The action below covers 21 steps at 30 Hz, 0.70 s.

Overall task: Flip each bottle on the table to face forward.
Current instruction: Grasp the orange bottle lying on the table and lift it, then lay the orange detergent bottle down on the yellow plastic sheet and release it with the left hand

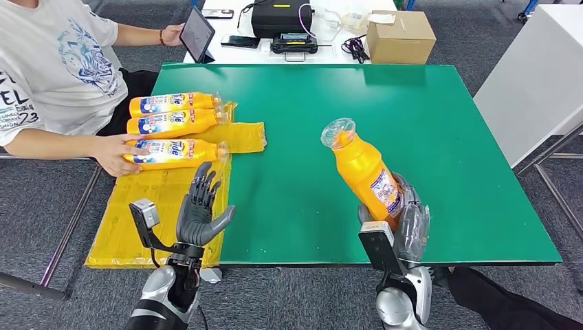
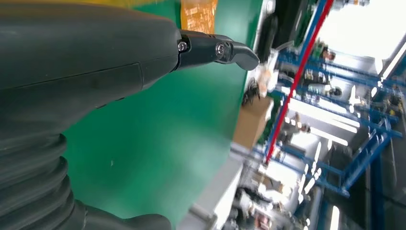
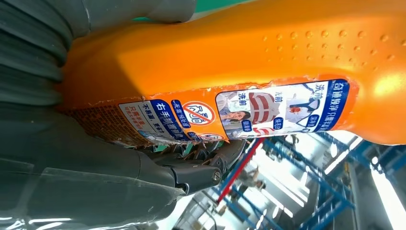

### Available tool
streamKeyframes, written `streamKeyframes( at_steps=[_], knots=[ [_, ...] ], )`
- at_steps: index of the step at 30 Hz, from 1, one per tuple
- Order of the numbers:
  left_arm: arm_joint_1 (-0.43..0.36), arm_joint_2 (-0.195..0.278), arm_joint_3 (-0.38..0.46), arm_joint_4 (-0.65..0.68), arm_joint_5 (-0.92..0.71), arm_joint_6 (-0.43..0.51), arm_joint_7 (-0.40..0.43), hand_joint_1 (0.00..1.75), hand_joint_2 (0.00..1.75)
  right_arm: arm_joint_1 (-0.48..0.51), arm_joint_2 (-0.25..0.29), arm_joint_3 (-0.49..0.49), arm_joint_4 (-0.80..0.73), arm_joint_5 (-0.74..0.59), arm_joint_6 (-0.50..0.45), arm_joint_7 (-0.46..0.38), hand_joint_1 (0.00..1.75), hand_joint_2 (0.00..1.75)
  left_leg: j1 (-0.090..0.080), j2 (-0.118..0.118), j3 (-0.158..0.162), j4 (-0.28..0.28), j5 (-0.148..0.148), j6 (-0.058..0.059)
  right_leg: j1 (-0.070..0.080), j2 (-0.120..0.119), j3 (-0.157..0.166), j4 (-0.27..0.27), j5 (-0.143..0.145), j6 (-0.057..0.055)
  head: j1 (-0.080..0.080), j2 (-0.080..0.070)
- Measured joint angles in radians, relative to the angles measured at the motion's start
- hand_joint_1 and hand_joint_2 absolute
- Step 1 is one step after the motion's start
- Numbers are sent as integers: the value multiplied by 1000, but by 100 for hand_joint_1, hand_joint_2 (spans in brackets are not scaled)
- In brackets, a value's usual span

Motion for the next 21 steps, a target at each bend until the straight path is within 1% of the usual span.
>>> streamKeyframes(
  at_steps=[4, 6, 9, 12, 21],
  knots=[
    [16, 6, -37, -16, 64, -95, 31, 0, 175, 2, 14, 7, 37, -19, 81, -52, 175, 175, 0, 0, 0, 0, 0, 0, 0, 0, 0, 0, 0, 0, 0, 0],
    [23, 8, -62, -24, 79, -120, 37, 0, 175, 1, 30, 25, 78, -20, 109, -83, 175, 175, 0, 0, 0, 0, 0, 0, 0, 0, 0, 0, 0, 0, 0, 0],
    [27, 13, -96, -33, 78, -123, 38, 0, 175, -7, 57, 76, 158, -12, 123, -105, 175, 175, 0, 0, 0, 0, 0, 0, 0, 0, 0, 0, 0, 0, 0, 0],
    [28, 18, -119, -34, 68, -114, 42, 0, 175, -19, 81, 136, 232, -11, 122, -106, 175, 175, 1, 0, 0, 0, 0, 0, 1, 0, 0, 0, 0, 0, 0, 0],
    [26, 29, -140, -17, 56, -105, 58, 0, 175, -69, 124, 284, 386, 5, 129, -93, 175, 175, 1, 0, 0, 0, 0, 0, 0, 0, 0, 0, 0, 0, 0, 0]
  ],
)
